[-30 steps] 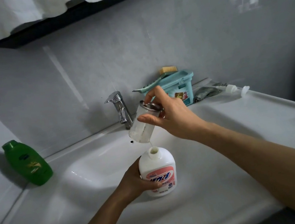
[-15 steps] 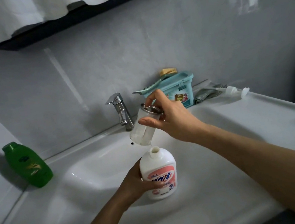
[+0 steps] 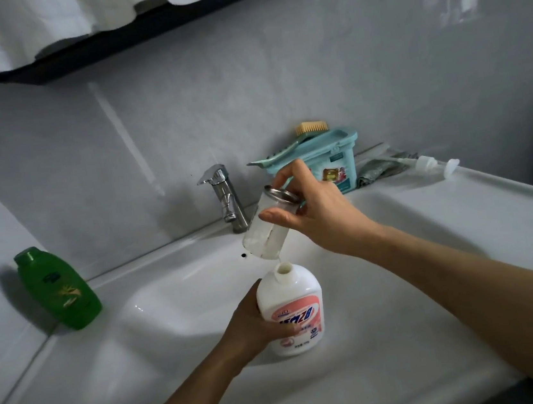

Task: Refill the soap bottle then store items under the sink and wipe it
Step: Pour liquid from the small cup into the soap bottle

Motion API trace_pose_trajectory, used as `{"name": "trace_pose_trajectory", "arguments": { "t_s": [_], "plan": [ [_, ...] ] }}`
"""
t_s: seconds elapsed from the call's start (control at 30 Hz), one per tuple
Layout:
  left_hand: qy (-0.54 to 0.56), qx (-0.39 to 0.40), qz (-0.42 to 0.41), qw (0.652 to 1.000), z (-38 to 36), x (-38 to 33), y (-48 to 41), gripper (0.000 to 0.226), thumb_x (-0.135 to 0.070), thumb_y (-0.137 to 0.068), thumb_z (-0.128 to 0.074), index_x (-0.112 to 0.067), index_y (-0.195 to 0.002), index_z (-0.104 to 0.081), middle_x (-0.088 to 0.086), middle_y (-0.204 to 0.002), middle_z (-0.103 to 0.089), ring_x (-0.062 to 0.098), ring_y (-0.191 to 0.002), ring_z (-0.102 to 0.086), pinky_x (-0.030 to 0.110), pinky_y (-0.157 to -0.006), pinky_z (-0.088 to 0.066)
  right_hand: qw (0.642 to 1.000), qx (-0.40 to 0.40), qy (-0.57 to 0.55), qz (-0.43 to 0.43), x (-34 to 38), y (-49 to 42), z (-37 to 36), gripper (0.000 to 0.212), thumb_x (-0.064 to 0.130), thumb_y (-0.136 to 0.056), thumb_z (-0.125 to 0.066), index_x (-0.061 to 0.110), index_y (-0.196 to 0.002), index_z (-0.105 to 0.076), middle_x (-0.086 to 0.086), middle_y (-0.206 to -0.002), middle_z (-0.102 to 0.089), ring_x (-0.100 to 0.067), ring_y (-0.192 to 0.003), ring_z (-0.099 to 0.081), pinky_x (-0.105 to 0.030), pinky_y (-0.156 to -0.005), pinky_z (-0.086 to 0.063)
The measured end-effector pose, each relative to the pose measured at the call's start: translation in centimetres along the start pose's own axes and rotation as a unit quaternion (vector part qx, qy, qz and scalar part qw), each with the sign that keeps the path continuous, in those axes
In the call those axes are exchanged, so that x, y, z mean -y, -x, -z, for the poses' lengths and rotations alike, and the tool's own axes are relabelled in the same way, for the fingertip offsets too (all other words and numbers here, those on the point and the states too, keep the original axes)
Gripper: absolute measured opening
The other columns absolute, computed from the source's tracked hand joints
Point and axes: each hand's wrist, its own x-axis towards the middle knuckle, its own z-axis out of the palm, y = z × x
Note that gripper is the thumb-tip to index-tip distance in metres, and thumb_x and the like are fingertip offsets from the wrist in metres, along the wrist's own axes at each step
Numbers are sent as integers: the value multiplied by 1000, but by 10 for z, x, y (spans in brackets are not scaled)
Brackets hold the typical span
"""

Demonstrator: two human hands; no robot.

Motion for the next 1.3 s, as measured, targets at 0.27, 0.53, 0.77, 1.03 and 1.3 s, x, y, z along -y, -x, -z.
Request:
{"name": "trace_pose_trajectory", "arguments": {
  "t_s": [0.27, 0.53, 0.77, 1.03, 1.3],
  "plan": [
    [-4, 4, -5, 1000, 0, -5, 3, 70, -14, -63, -87, -30, -122, -53, -6, -116, -67, 15, -107, -63, 42, -96, -53, 1000, 4, -10, 3, -2, 0, -1, 44, 53, -76, -59, 28, -103, -34, 18, -81, -51, 15, -72, -54, -6, -59, -46],
    [9, 8, -11, 1000, 0, -6, 4, 70, -11, -63, -87, -30, -121, -52, -6, -115, -67, 13, -106, -64, 33, -91, -56, 1000, 4, -4, -4, -2, 0, -1, 46, 55, -75, -58, 27, -104, -35, 17, -81, -51, 11, -71, -55, -9, -61, -48],
    [18, 10, -5, 1000, -1, 1, 1, 64, -7, -63, -86, -32, -112, -56, -10, -108, -69, 11, -101, -65, 20, -79, -55, 1000, 1, 5, 1, -3, 0, 0, 48, 55, -77, -57, 24, -106, -36, 16, -81, -51, 1, -71, -57, -15, -61, -50],
    [28, 15, 3, 999, -1, 3, 2, 59, -6, -64, -85, -31, -110, -58, -12, -104, -70, 9, -96, -66, 17, -76, -55, 1000, 8, -1, -1, -2, 1, -2, 45, 52, -77, -58, 24, -104, -35, 16, -76, -49, 10, -64, -53, -9, -56, -43],
    [52, 16, 19, 998, -3, 5, 1, 61, -8, -62, -87, -26, -114, -61, -6, -106, -72, 13, -100, -67, 36, -91, -56, 1000, 8, 16, 1, -4, 1, -6, 48, 56, -74, -56, 23, -103, -36, 14, -72, -51, 5, -64, -53, -11, -56, -43]
  ]
}}
